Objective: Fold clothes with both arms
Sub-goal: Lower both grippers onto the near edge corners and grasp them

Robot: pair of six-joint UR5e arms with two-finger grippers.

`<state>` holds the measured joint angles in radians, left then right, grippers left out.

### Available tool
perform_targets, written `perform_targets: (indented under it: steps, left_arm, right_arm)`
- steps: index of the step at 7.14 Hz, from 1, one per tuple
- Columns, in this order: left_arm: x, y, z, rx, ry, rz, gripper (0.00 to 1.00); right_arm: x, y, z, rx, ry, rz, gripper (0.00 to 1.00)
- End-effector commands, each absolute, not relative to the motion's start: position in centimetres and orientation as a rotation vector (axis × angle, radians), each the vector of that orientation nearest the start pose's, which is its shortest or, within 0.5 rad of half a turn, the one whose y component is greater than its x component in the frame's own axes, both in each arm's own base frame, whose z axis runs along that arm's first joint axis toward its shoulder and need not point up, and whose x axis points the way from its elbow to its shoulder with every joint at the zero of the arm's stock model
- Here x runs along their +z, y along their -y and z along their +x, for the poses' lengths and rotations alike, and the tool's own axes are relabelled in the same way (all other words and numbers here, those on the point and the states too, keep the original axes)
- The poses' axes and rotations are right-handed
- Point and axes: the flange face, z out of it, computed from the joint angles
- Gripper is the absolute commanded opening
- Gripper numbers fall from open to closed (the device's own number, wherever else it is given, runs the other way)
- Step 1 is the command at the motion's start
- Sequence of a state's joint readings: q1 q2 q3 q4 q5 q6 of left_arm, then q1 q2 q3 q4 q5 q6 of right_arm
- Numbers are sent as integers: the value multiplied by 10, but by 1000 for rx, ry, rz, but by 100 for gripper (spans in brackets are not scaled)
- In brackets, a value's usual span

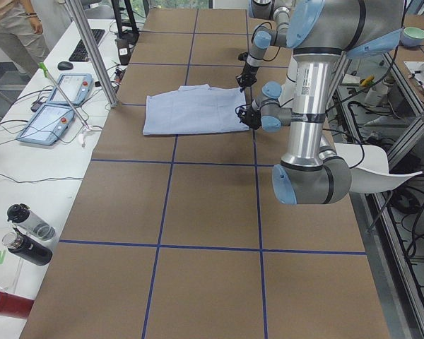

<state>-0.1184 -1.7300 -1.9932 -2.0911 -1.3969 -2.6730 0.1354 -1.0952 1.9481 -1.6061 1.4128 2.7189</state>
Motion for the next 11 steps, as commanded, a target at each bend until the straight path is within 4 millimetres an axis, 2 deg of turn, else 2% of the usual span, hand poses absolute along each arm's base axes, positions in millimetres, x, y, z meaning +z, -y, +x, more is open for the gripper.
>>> perform_targets:
  steps: [1,8,11]
  left_arm:
    - [324,193,514,-1193,-1081,-411,63]
    - [336,191,517,-1201,-1044,-375,59]
    - [334,194,517,-1213,-1060,-358,59]
  right_arm:
    - [239,228,-567,1269,846,-285,0]
    - [238,229,-563,1270,851,-287,0]
    - [238,229,-563,1270,851,-287,0]
